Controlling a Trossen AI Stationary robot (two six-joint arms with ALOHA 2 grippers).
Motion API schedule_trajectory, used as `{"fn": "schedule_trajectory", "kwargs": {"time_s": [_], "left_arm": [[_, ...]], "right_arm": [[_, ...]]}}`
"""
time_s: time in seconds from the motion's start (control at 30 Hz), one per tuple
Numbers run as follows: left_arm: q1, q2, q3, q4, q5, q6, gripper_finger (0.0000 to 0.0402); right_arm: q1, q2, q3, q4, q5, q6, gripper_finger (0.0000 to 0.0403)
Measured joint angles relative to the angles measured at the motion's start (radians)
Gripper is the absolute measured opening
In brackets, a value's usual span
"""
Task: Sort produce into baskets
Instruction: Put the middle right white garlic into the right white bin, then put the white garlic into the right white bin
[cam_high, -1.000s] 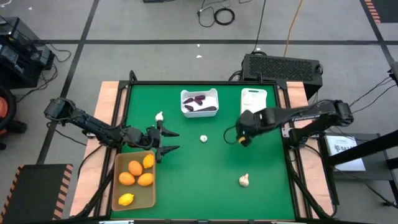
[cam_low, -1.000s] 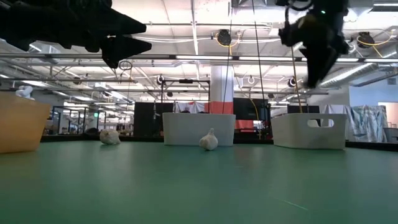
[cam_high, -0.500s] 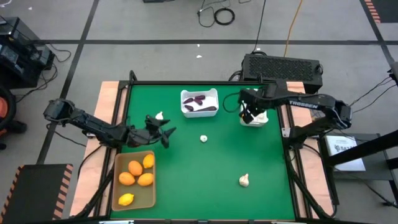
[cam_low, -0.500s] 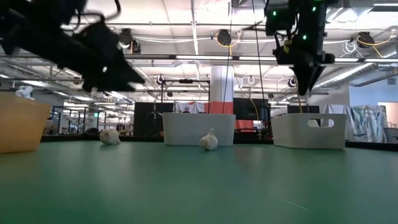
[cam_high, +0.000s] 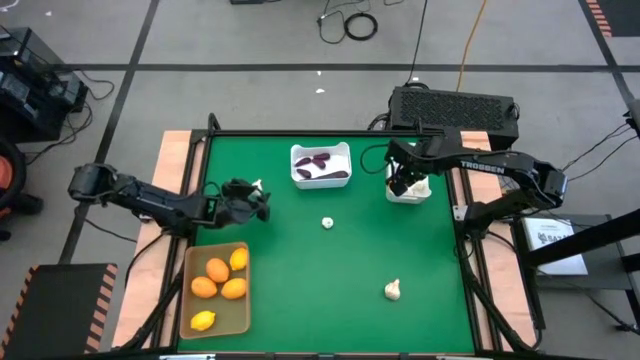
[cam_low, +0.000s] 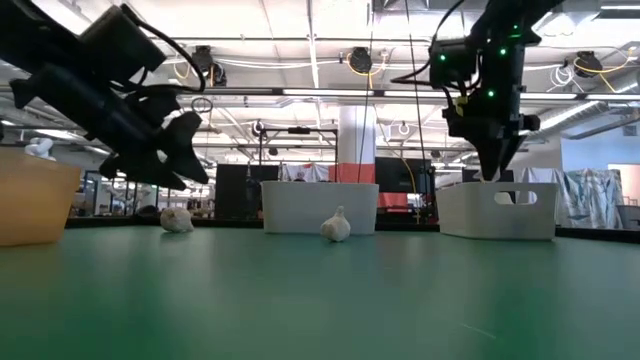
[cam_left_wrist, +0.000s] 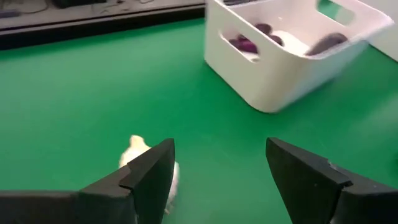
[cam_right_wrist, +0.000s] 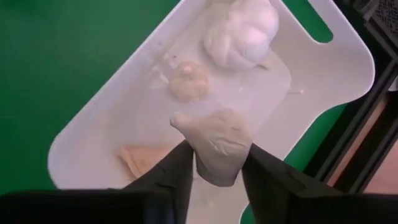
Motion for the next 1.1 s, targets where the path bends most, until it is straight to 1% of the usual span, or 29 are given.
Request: {"fn": "schedule_trajectory", "kwargs": {"time_s": [0.07, 0.13, 0.3, 0.43, 0.5, 0.67, 0.77, 0.87, 1.1], "left_arm": [[0.028, 0.0, 0.0, 0.0, 0.007, 0.0, 0.026], [0.061, 0.0, 0.0, -0.004, 0.041, -0.001, 0.026], [0.17, 0.0, 0.006, -0.074, 0.128, -0.025, 0.026], [0.231, 0.0, 0.027, -0.131, 0.215, 0.003, 0.026], [0.243, 0.0, 0.035, -0.164, 0.235, 0.009, 0.026], [0.263, 0.0, 0.04, -0.219, 0.259, 0.034, 0.026], [0.268, 0.0, 0.04, -0.217, 0.288, 0.036, 0.026], [0.269, 0.011, 0.04, -0.216, 0.287, 0.037, 0.026], [0.268, 0.118, 0.04, -0.182, 0.281, 0.035, 0.026]], "right_arm": [[-0.003, 0.0, -0.003, 0.008, 0.0, -0.008, 0.014], [-0.006, 0.0, -0.003, 0.022, -0.002, -0.008, 0.0162], [-0.009, 0.0, -0.003, 0.055, -0.085, -0.023, 0.0209], [-0.009, 0.0, -0.003, 0.068, -0.103, -0.024, 0.0238], [-0.009, 0.0, -0.003, 0.068, -0.102, -0.028, 0.0248], [-0.009, 0.0, -0.003, 0.094, -0.1, -0.043, 0.0263], [-0.009, 0.0, -0.003, 0.113, -0.099, -0.043, 0.0265], [-0.009, 0.0, -0.003, 0.125, -0.099, -0.043, 0.0265], [0.009, -0.001, -0.003, 0.128, -0.098, -0.015, 0.0265]]}}
